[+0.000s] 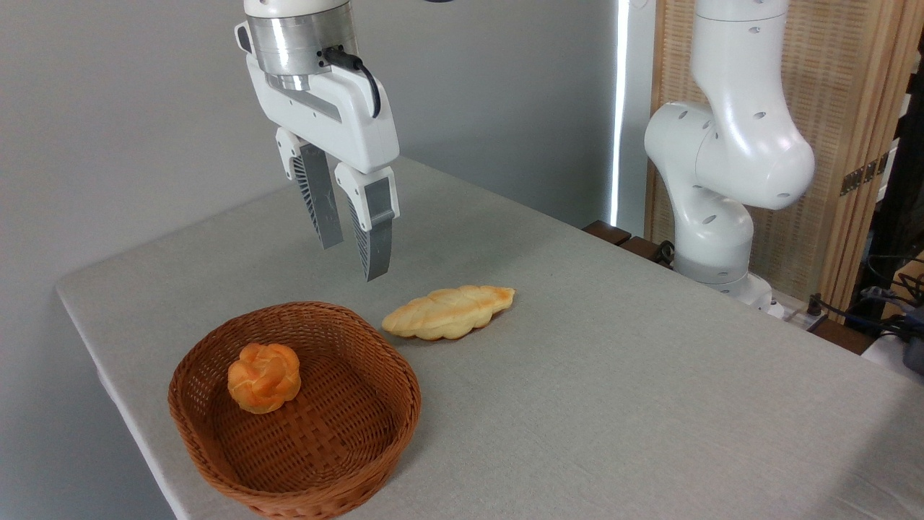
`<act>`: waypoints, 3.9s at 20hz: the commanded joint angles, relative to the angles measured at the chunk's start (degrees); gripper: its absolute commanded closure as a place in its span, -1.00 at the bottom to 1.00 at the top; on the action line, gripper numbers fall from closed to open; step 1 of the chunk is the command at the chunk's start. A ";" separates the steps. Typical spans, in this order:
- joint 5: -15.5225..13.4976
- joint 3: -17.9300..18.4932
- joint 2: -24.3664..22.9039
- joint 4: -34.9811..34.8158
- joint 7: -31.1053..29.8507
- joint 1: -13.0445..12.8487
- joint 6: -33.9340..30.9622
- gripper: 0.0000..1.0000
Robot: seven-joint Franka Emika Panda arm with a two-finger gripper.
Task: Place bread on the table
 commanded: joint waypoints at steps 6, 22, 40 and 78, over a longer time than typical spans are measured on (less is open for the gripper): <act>-1.04 0.02 -0.55 0.04 0.61 0.34 -2.52 -1.00; -3.94 -1.12 -0.11 0.04 0.35 0.25 -2.35 -1.00; -3.76 -1.30 10.69 -0.05 -0.71 -5.11 11.09 -1.00; 1.60 -3.15 17.73 -2.95 -0.71 -5.55 28.33 -0.14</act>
